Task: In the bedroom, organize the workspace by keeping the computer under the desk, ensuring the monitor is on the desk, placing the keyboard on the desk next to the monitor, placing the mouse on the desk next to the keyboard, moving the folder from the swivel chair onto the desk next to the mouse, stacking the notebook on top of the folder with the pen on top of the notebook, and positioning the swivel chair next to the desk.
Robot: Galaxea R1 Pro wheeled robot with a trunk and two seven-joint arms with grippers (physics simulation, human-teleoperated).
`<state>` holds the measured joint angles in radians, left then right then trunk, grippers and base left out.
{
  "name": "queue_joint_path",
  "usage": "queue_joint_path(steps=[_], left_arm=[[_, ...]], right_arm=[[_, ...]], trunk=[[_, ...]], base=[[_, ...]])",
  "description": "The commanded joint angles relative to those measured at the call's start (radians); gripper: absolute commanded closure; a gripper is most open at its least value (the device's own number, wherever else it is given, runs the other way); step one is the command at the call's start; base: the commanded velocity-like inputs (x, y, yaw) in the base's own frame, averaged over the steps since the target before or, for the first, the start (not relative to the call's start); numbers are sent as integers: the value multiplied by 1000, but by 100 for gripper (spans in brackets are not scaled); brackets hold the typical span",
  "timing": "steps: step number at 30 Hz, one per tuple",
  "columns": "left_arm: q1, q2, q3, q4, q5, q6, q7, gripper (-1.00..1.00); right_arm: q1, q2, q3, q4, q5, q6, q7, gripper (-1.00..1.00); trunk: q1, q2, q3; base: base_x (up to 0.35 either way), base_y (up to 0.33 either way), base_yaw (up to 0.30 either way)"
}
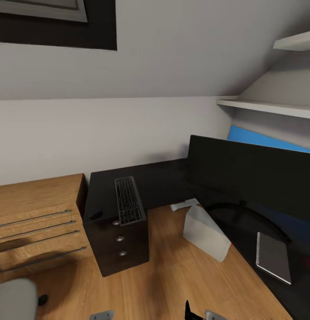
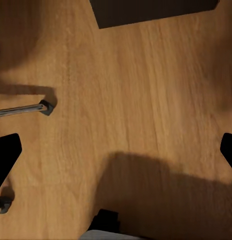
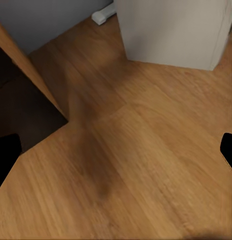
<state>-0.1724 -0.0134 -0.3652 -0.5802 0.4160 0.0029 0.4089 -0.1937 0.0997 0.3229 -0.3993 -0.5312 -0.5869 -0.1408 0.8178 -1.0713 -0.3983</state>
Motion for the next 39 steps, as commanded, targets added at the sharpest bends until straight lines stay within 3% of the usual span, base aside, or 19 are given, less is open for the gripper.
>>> queue_joint_path(steps=[1,9,26,29,30,31,33,34,38,39], left_arm=[[-1,1,-7,0,9,0,8,-100],[-1,1,-9,10,9,0,8,-100],[0,1,-7,11,9,0,9,-100],[-1,1,-7,11,9,0,9,-100],[-1,1,-6,11,9,-1,9,-100],[-1,1,-6,11,9,-1,9,-100],[-1,1,-6,11,9,-6,9,-100],[-1,1,-5,11,9,-12,9,-100],[-1,1,-2,11,9,-25,10,-100],[-1,2,-2,11,9,-30,10,-100]], right_arm=[[-1,-1,8,0,-4,-4,-8,-100],[-1,2,8,0,-5,-4,-9,-100],[-1,4,10,0,-5,-4,-9,-100],[-17,-21,-64,-207,-17,22,-41,-100],[-20,-29,-110,-376,-17,126,-102,-100],[-23,-31,-117,-426,-17,171,-123,-100],[-41,-35,-132,-570,-17,348,-199,-100],[-65,-39,-142,-650,-17,495,-257,-100],[-121,-52,-178,-776,-18,790,-361,-100],[-139,-55,-205,-835,-22,902,-392,-100]], trunk=[[0,-1,-1],[0,-1,-6],[0,-1,-6],[0,-1,-6],[0,-1,-6],[0,-1,-6],[0,-1,-6],[0,-1,-6],[0,-1,-6],[0,-1,-6]], base=[[67,0,-261],[21,0,-207],[1,0,-17],[0,0,0],[0,0,0],[0,0,0],[0,0,0],[0,0,0],[0,0,0],[0,0,0]])
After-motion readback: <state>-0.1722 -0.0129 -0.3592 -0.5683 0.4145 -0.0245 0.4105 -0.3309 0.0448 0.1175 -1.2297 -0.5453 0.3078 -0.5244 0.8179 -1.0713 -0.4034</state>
